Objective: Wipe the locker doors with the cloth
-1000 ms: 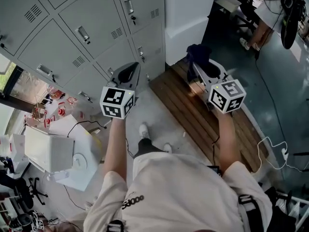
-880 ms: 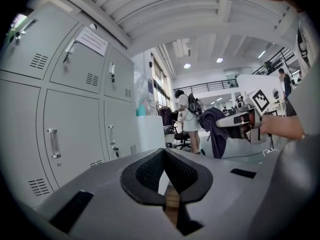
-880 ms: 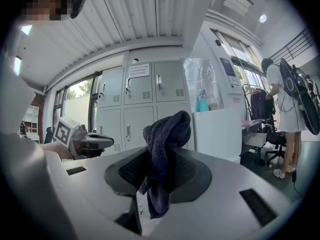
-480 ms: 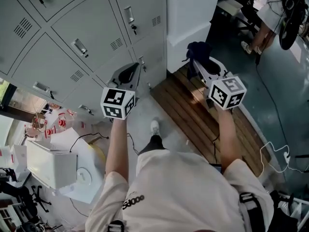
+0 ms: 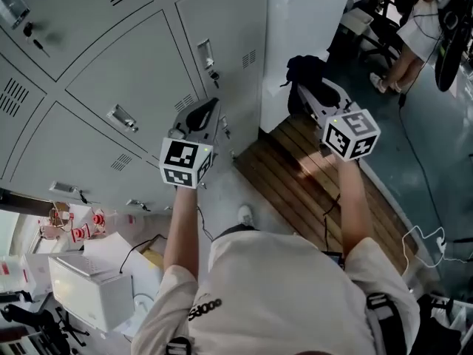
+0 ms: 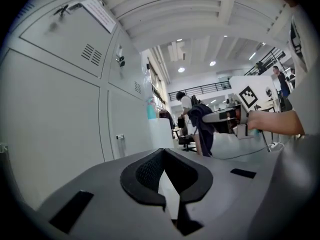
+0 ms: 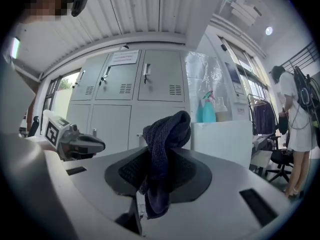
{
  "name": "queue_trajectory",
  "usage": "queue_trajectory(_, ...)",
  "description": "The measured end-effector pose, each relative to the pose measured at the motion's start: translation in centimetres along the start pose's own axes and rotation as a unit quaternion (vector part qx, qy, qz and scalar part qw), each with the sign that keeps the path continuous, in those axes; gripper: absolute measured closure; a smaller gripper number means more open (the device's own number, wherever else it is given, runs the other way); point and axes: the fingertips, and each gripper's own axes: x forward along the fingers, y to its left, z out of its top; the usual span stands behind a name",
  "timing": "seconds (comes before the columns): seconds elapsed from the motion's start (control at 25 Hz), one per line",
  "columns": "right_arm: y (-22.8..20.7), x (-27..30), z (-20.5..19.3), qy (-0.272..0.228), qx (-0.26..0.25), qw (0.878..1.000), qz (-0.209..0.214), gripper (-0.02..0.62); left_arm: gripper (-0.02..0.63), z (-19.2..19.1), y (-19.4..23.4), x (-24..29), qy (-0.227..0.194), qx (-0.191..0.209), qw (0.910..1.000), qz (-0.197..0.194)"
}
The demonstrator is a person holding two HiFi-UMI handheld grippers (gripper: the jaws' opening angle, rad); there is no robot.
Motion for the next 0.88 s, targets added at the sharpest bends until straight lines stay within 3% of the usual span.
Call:
queue_trajectory(0.2, -3.8, 7.8, 3.9, -0.028, -0.032, 0.999, -0.020, 0.499, 0.588, -0.4, 3.3, 2.5, -0.002, 0.003, 0.9996, -0.026)
queue_trajectory(0.4, -7.9, 15.3, 8.0, -0.048, -0.007, 0.999, -0.010, 0.499, 0.588, 0.0, 5.9, 4.6, -0.002, -0.012, 0.9995, -0.030)
queue_trajectory(0.6, -10.6, 21.3, 10.5, -0.063, 0.014, 0.998, 0.002, 0.499, 0.588, -0.3, 8.4, 5.1, 0.008, -0.009, 0.9999, 0.000)
queue_trajectory(0.88, -10.1, 25.7, 11.1, -0.067, -0.037, 0.997, 0.019, 0.499, 0.588, 0.2, 10.3, 4.8, 0.005, -0.025, 0.9987, 0.044)
